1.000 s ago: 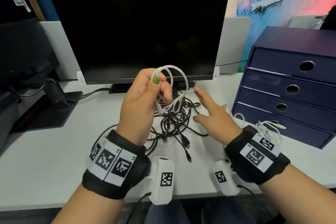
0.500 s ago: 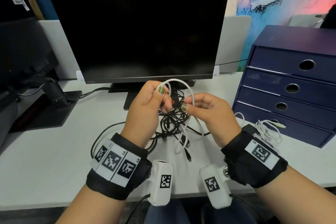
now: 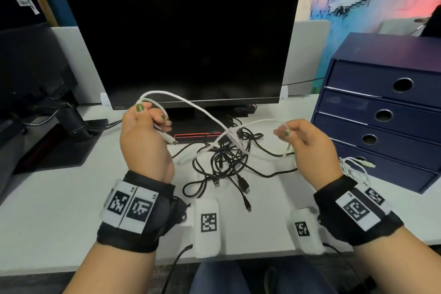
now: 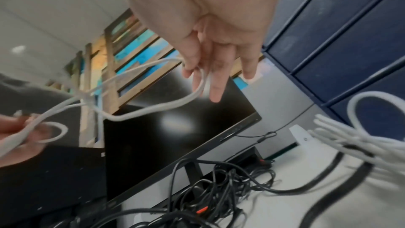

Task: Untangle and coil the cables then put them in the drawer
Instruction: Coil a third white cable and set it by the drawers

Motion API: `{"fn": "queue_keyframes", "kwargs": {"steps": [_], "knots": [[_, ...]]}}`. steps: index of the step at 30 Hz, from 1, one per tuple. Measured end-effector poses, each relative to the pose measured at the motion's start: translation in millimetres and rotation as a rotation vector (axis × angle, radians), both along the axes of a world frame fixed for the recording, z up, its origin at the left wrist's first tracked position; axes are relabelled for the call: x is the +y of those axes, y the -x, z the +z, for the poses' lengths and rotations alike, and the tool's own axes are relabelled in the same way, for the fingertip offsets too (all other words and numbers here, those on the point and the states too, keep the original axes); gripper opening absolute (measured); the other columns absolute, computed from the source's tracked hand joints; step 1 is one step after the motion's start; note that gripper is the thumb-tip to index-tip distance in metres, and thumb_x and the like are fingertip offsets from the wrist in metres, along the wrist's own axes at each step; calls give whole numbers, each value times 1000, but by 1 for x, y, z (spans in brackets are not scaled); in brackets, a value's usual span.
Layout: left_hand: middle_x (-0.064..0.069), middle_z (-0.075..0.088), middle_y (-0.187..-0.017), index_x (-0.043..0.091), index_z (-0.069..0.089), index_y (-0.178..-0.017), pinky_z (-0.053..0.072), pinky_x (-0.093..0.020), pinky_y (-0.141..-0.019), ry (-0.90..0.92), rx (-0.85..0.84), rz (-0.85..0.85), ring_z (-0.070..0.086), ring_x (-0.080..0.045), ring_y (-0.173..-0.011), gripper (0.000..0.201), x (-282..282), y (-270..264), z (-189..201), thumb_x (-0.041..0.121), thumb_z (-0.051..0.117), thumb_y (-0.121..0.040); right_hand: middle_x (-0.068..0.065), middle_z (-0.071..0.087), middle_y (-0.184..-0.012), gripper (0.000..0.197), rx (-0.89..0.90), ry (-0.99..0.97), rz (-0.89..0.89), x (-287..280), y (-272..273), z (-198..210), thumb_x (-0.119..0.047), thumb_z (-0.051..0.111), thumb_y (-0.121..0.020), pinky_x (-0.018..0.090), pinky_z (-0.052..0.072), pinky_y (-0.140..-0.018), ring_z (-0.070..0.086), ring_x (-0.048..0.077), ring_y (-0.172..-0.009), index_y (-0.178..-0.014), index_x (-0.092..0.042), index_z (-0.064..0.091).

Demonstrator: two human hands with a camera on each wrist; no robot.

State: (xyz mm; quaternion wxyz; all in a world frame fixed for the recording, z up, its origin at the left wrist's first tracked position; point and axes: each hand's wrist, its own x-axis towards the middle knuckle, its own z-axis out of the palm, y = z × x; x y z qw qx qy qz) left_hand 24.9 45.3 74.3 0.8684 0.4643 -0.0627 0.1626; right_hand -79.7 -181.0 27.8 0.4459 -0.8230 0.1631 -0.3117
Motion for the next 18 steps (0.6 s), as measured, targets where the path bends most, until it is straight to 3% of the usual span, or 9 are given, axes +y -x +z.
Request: {"fn": "queue_keyframes", "kwargs": {"steps": [2,3,5,7,9,12,15,18], "knots": [[10,53,-50,13,53,-82,42,-24,-62,58,17,35,49,-8,-51,28,4,-6,0,6,34,-101,3,73,-87,22,21,-183,-42,-10,0,-3,-7,44,-95,40,56,-76,71,22,-75,-90,-22,60],[10,52,-50,13,53,-82,43,-25,-62,76,30,49,48,-8,-50,27,7,-8,0,8,34,-101,8,73,-85,20,51,-268,-65,-13,0,-2,-5,43,-94,36,55,-64,72,24,-67,-93,-18,59],[8,52,-51,13,53,-82,43,-26,-62,105,49,68,48,-10,-51,27,10,-12,-1,8,34,-101,9,72,-77,16,108,-364,-119,-16,2,-2,-7,44,-93,27,43,-50,70,26,-57,-99,-13,58],[7,52,-52,13,53,-83,43,-27,-63,111,47,68,48,-11,-52,27,11,-12,-2,8,33,-101,6,72,-73,17,125,-364,-132,-17,4,-2,-9,45,-93,28,42,-52,70,28,-55,-102,-12,58],[7,53,-53,13,53,-84,43,-27,-64,89,35,43,48,-11,-53,27,10,-10,-2,6,33,-100,4,72,-72,14,131,-345,-110,-15,3,-4,-13,49,-94,32,50,-60,69,28,-55,-103,-13,59],[6,54,-53,12,54,-85,44,-25,-62,70,-10,-27,49,-12,-54,27,10,-3,1,4,34,-99,5,72,-68,16,172,-323,-74,-16,1,-5,-27,54,-96,40,55,-71,66,26,-50,-105,-16,61],[7,54,-53,12,53,-85,44,-23,-60,4,-54,-92,48,-11,-54,26,8,6,6,7,34,-101,4,69,-62,27,281,-67,-91,-17,1,-2,-44,52,-93,32,50,-64,62,21,-50,-90,-20,64],[6,52,-55,12,52,-86,44,-22,-64,-99,-109,-179,47,-12,-57,24,2,16,9,7,33,-101,1,66,-66,24,208,70,-100,-7,5,8,-37,47,-96,27,47,-59,61,17,-55,-87,-23,63]]}}
